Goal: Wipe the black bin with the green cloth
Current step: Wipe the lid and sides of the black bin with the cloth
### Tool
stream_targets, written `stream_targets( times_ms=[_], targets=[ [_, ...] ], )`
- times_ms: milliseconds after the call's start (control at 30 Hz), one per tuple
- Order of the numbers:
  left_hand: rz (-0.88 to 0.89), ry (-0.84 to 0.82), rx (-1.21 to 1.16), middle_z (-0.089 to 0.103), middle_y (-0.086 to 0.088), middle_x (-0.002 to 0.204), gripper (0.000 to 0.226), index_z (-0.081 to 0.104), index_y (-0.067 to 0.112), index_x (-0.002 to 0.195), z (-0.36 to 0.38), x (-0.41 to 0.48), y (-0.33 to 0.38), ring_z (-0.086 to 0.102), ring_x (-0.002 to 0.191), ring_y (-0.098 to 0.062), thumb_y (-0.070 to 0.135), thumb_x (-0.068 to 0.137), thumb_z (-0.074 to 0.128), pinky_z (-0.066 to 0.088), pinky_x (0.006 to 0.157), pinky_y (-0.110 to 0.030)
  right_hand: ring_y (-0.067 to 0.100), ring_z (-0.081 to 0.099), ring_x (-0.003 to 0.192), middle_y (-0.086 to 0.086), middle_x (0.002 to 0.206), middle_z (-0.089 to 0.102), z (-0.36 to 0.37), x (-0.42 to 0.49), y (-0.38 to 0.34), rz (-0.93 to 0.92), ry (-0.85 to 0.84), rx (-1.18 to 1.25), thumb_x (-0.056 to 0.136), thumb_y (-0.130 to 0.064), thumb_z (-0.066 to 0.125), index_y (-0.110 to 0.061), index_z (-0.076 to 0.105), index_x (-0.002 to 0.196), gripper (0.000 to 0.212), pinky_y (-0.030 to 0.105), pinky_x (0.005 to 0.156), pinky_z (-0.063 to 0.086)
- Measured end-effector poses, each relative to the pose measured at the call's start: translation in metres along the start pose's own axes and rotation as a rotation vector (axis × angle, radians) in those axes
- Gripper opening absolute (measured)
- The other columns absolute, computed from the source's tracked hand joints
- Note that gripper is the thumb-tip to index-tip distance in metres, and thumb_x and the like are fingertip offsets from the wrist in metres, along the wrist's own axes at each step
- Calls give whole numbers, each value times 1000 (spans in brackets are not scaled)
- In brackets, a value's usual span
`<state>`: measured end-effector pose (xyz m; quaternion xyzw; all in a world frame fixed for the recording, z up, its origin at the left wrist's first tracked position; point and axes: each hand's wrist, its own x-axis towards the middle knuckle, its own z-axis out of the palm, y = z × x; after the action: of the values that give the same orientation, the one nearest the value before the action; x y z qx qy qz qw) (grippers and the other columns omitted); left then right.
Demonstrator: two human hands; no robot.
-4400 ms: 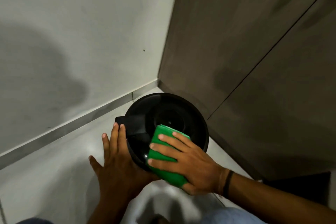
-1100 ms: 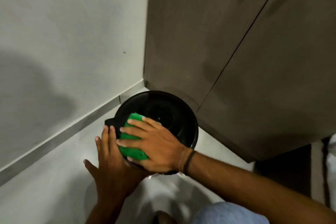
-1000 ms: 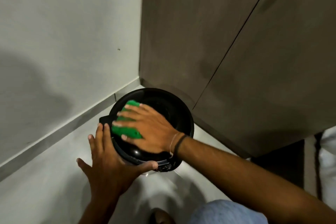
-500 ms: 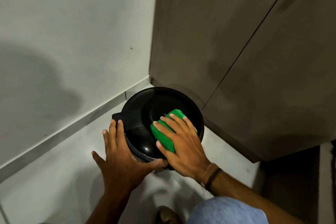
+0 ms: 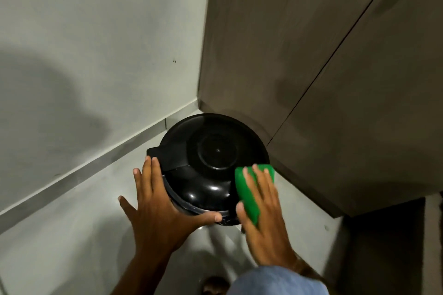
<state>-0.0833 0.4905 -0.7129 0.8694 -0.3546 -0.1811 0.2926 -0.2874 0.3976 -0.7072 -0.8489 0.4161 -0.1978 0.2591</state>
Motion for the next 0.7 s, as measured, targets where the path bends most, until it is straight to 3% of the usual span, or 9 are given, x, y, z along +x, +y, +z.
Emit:
stream_targets(
  times_ms=[67, 133, 167, 267, 367, 533, 633, 700],
  targets=[
    [12, 14, -5, 1, 6, 180, 186, -8, 27, 168, 4, 2, -4, 0, 166, -26, 113, 18, 59, 11, 122, -80, 22, -2, 167, -7, 180, 11, 10, -15, -13, -123, -55, -202, 99, -62, 43, -45, 18, 166, 74, 53, 130, 8],
    [27, 19, -6, -3, 6, 180, 177, -8, 26, 168, 8, 3, -8, -4, 166, -25, 113, 29, 58, 7, 123, -77, 30, 19, 161, 2, 172, 37, 16, -12, -26, -300, -118, -421, 88, -63, 51, -38, 33, 161, 80, 57, 122, 25],
    [27, 16, -4, -5, 6, 180, 170, -9, 26, 168, 9, 3, -8, -7, 166, -25, 109, 37, 60, 4, 123, -76, 29, 24, 161, 0, 169, 42, 16, -7, -33, -342, -150, -446, 86, -64, 54, -38, 37, 160, 80, 56, 122, 25],
    [36, 50, 16, -10, 7, 179, 134, -8, 25, 168, 12, 2, -10, -11, 166, -25, 80, 73, 69, 3, 125, -77, 24, 16, 165, -8, 174, 33, 14, 15, -48, -426, -230, -383, 92, -62, 53, -44, 38, 159, 71, 50, 130, 8],
    [73, 49, 79, -14, 2, 179, 108, -3, 16, 170, 12, 2, -12, -14, 165, -27, 64, 89, 50, 7, 123, -81, 25, 20, 163, -4, 170, 37, 21, 42, -62, -547, -277, -380, 97, -58, 53, -37, 48, 154, 61, 50, 134, 8],
    [52, 19, 79, -17, 8, 178, 116, 6, 19, 171, 12, 3, -13, -16, 165, -24, 61, 75, 56, 5, 123, -81, 29, 26, 160, 2, 165, 45, 29, 75, -68, -617, -317, -403, 98, -56, 55, -33, 55, 150, 57, 53, 133, 16],
    [31, 7, 12, -8, 12, 177, 159, -15, 36, 167, 11, 3, -9, -4, 166, -24, 87, 44, 73, 8, 121, -81, 28, 32, 159, 1, 161, 52, 29, 96, -73, -640, -304, -387, 99, -54, 57, -33, 60, 147, 53, 50, 131, 18],
    [-4, 6, -32, -4, 14, 177, 181, -29, 46, 159, 9, 3, -8, 0, 166, -23, 103, 19, 71, 7, 120, -79, 25, 32, 159, -3, 161, 53, 31, 120, -79, -631, -322, -425, 101, -57, 54, -36, 60, 149, 52, 48, 131, 17]
  ],
)
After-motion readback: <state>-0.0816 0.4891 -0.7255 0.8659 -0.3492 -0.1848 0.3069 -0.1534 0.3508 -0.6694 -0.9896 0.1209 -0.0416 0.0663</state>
